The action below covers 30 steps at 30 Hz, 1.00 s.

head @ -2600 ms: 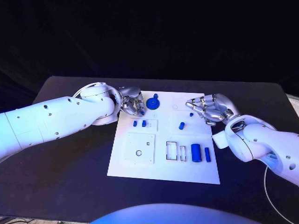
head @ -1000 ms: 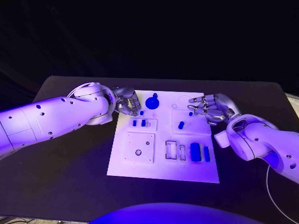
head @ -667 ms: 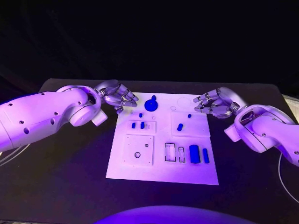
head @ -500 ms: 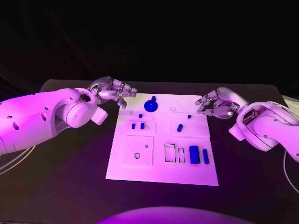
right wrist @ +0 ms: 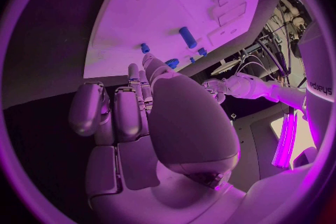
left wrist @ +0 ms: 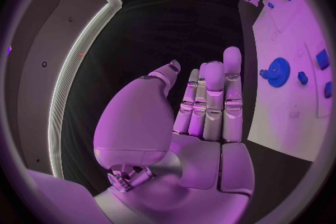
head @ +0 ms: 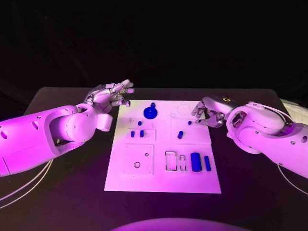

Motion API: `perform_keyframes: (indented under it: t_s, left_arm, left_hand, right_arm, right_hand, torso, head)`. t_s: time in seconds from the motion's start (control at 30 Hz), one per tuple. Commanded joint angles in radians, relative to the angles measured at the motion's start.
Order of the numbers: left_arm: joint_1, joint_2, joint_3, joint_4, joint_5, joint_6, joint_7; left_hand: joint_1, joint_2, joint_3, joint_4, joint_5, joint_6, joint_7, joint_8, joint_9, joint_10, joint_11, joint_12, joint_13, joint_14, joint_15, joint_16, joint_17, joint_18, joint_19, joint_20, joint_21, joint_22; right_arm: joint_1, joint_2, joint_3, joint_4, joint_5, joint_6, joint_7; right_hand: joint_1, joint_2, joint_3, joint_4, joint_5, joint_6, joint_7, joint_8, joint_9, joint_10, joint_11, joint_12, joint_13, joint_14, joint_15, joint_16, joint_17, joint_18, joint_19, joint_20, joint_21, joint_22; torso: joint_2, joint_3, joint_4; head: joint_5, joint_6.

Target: Assemble the parts on the task board

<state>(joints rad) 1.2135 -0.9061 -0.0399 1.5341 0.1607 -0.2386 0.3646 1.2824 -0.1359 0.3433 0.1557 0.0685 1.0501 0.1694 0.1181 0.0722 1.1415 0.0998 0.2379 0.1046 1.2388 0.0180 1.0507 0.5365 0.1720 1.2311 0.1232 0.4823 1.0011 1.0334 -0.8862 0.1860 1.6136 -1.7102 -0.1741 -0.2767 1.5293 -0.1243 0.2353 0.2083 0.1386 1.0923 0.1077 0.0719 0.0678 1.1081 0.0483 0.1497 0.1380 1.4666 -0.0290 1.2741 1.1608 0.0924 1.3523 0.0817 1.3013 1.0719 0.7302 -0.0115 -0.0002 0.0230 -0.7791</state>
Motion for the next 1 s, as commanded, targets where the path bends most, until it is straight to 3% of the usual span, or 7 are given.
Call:
perform_keyframes:
  t_s: [0.03,0.17,0.5,0.63,0.87,0.93,1.0]
  left_arm:
    - [-0.001,-0.003,0.001,0.008,0.077,-0.009,0.083]
    - [-0.002,-0.005,0.001,0.013,0.079,-0.001,0.084]
    - [-0.002,-0.009,0.001,0.022,0.076,0.015,0.082]
    - [-0.002,-0.009,0.001,0.024,0.074,0.018,0.080]
    - [-0.002,-0.009,0.001,0.024,0.070,0.019,0.075]
    - [-0.002,-0.008,0.001,0.023,0.067,0.019,0.073]
    - [-0.002,-0.008,0.001,0.023,0.066,0.018,0.071]
  left_hand:
    - [-0.006,0.001,-0.007,0.000,0.001,-0.005,-0.001,0.006,-0.001,-0.008,-0.003,0.008,0.002,-0.003,-0.002,0.004,-0.004,0.010,0.004,-0.006,-0.006,-0.002]
    - [0.001,0.002,-0.013,-0.004,0.001,-0.007,-0.001,0.008,-0.001,-0.013,-0.004,0.014,0.004,-0.006,-0.002,0.003,-0.009,0.010,0.005,-0.006,-0.008,-0.005]
    - [0.006,-0.007,-0.048,-0.015,0.000,-0.015,0.002,0.013,-0.003,-0.029,-0.001,0.034,0.010,-0.015,0.000,0.002,-0.028,0.010,0.006,-0.005,-0.017,-0.013]
    - [0.008,-0.006,-0.053,-0.016,0.001,-0.017,0.002,0.014,-0.003,-0.033,-0.001,0.037,0.011,-0.017,0.000,0.001,-0.031,0.010,0.006,-0.004,-0.018,-0.015]
    - [0.021,0.002,-0.062,-0.025,0.002,-0.021,0.002,0.017,-0.003,-0.042,0.000,0.047,0.013,-0.021,0.000,0.002,-0.039,0.010,0.006,-0.004,-0.022,-0.019]
    - [0.024,0.004,-0.064,-0.027,0.002,-0.022,0.003,0.017,-0.003,-0.044,0.000,0.050,0.014,-0.022,0.001,0.002,-0.041,0.010,0.007,-0.004,-0.023,-0.020]
    - [0.027,0.006,-0.065,-0.029,0.002,-0.023,0.003,0.018,-0.003,-0.046,0.000,0.052,0.014,-0.023,0.001,0.001,-0.044,0.010,0.007,-0.004,-0.024,-0.021]
  right_arm:
    - [0.006,0.021,-0.007,-0.014,-0.128,0.081,-0.049]
    - [0.007,0.042,-0.016,-0.024,-0.150,0.107,-0.051]
    - [0.001,0.084,-0.028,-0.051,-0.164,0.115,-0.039]
    - [0.000,0.090,-0.030,-0.056,-0.158,0.113,-0.032]
    - [0.000,0.096,-0.031,-0.060,-0.144,0.126,-0.021]
    - [0.000,0.096,-0.031,-0.061,-0.141,0.137,-0.019]
    - [0.000,0.096,-0.032,-0.061,-0.143,0.148,-0.019]
  right_hand:
    - [0.000,-0.013,0.015,0.000,-0.009,0.002,-0.007,-0.006,-0.001,-0.008,0.000,-0.010,-0.019,0.038,-0.011,-0.006,-0.005,0.007,0.001,-0.011,-0.008,-0.005]
    - [-0.001,-0.018,0.032,-0.002,-0.018,-0.002,-0.009,-0.008,-0.001,-0.012,-0.003,-0.018,-0.039,0.038,-0.016,-0.010,-0.010,0.008,0.000,-0.016,-0.014,-0.013]
    - [-0.007,-0.016,0.054,-0.003,-0.024,0.000,-0.014,-0.006,0.000,-0.009,-0.008,-0.023,-0.059,0.039,-0.023,-0.014,-0.016,0.010,-0.001,-0.022,-0.022,-0.025]
    - [-0.007,-0.012,0.065,-0.005,-0.024,0.006,-0.013,-0.004,0.001,-0.002,-0.007,-0.022,-0.066,0.039,-0.024,-0.016,-0.019,0.009,0.002,-0.024,-0.022,-0.024]
    - [-0.002,0.012,0.110,-0.016,-0.045,0.027,-0.012,0.001,0.004,0.024,-0.008,-0.018,-0.075,0.041,-0.025,-0.013,-0.018,0.008,0.008,-0.026,-0.022,-0.021]
    - [0.013,0.030,0.142,-0.034,-0.080,0.039,-0.013,0.004,0.005,0.037,-0.010,-0.017,-0.075,0.042,-0.027,-0.020,-0.031,0.007,0.014,-0.028,-0.017,-0.014]
    - [0.024,0.038,0.167,-0.053,-0.083,0.047,-0.011,0.006,0.007,0.048,-0.010,-0.017,-0.075,0.042,-0.027,-0.024,-0.040,0.006,0.017,-0.029,-0.015,-0.010]
  torso:
    - [0.003,-0.0014,-0.0012]
    - [0.003,-0.0020,0.0013]
    - [0.005,-0.0036,0.0049]
    - [0.004,-0.0034,0.0036]
    - [0.004,-0.0028,0.0025]
    - [0.004,-0.0030,0.0028]
    - [0.004,-0.0030,0.0032]
  head:
    - [-0.009,0.002]
    - [-0.017,-0.002]
    - [-0.016,-0.005]
    - [-0.015,-0.007]
    - [-0.010,-0.009]
    - [-0.009,-0.011]
    - [-0.010,-0.012]
